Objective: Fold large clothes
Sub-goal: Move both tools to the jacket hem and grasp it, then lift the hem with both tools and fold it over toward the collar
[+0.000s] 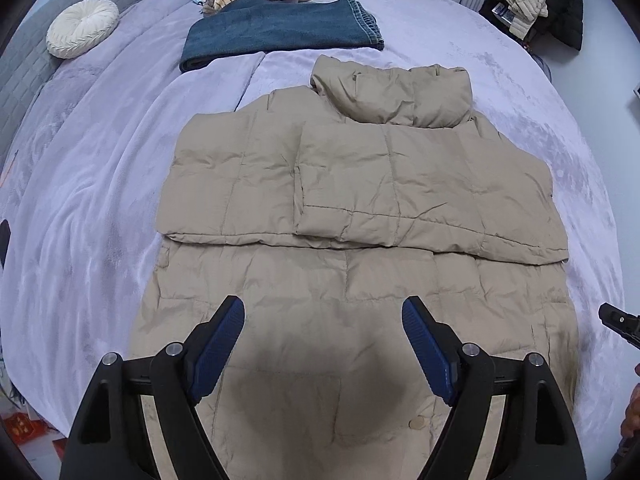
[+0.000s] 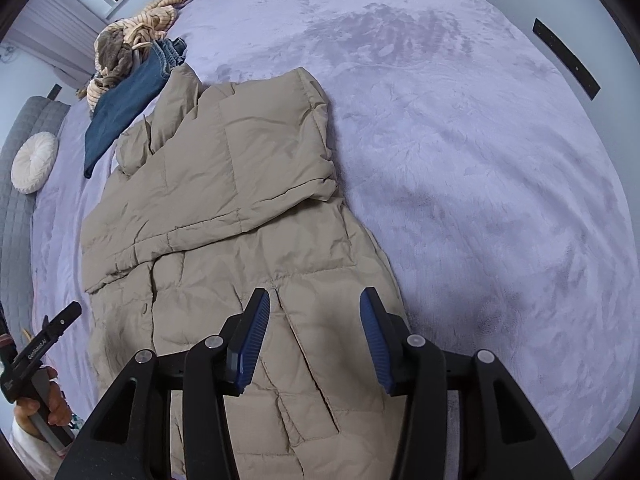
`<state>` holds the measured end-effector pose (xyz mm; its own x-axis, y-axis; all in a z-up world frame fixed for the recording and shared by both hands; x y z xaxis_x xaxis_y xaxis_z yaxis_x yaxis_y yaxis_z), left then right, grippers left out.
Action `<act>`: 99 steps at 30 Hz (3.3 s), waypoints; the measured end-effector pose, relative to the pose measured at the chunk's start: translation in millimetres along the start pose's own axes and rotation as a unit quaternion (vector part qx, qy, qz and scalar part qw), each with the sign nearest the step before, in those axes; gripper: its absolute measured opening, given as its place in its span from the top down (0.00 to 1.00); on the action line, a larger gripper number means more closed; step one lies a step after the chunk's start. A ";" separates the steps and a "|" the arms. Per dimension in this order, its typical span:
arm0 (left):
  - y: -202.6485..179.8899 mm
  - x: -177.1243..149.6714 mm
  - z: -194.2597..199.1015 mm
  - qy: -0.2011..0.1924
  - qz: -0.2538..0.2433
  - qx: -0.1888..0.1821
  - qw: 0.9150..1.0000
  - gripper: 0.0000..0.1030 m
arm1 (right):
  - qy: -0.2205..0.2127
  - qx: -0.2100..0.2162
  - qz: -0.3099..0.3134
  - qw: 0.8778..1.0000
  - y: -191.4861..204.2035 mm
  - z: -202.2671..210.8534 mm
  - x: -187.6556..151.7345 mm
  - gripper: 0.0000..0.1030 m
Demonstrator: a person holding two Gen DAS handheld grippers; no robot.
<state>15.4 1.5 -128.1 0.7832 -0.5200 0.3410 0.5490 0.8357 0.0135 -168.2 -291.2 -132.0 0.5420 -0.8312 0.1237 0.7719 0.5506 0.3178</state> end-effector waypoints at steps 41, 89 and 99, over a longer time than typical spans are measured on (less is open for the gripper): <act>56.8 -197.9 18.6 0.070 0.049 -0.035 0.996 0.00 | 0.042 0.036 -0.066 0.996 -3.1 -1.9 -157.9 0.21; 73.6 -229.7 -22.9 0.054 0.230 -0.249 0.939 0.41 | 0.059 0.217 -0.396 0.890 -76.3 -48.1 -188.3 0.00; 88.5 -214.7 0.5 0.021 0.178 -0.207 0.962 0.82 | 0.087 0.207 -0.378 0.898 -72.0 -50.8 -186.8 0.90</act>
<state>-104.3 187.1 -199.7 0.9493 -0.2276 0.2170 0.3064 0.8244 -0.4759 -308.1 -171.7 -225.7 -0.0131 -0.9114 -0.4114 0.7707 -0.2714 0.5765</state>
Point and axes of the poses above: each gripper's, at about its wrist camera, not at the fingertips, and z roughly against the way its jaws point, y to its left, x to its top, the point moved 9 cm from there along -z, roughly the way its jaws point, and after that the axes turned 13 degrees about -z, right-handed, at the moved point
